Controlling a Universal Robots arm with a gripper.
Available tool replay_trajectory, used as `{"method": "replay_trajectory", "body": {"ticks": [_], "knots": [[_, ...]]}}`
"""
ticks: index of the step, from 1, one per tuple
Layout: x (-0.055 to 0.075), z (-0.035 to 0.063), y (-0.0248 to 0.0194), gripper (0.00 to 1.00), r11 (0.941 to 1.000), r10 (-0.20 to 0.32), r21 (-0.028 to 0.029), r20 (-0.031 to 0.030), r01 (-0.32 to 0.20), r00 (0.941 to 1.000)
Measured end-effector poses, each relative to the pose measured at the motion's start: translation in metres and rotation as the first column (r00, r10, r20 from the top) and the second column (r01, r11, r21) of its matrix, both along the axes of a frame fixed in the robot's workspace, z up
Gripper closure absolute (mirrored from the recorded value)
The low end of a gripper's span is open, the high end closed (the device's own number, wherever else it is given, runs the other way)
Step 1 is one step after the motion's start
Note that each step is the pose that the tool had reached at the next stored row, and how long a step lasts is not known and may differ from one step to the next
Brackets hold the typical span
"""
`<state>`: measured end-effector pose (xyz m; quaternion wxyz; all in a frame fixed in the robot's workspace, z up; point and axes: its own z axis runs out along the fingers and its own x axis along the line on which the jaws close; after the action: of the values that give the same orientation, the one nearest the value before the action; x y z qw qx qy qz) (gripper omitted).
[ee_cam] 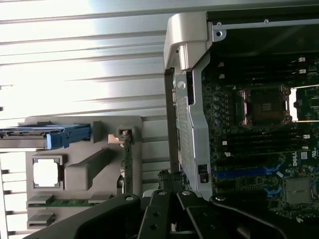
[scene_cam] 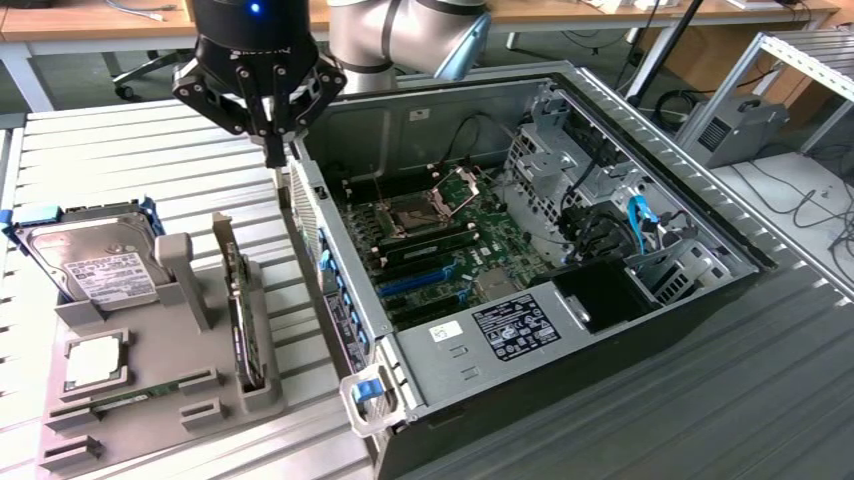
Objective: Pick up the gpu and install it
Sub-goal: 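Reach for the gpu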
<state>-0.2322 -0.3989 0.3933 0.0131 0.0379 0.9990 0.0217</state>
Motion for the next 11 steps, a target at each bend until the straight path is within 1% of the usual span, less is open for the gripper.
{"method": "replay_trajectory", "body": {"ticks": [11], "knots": [[-0.0049, 0.0000, 0.0000, 0.89, 1.0000, 0.000, 0.0000, 0.0000, 0.000, 1.0000]]}}
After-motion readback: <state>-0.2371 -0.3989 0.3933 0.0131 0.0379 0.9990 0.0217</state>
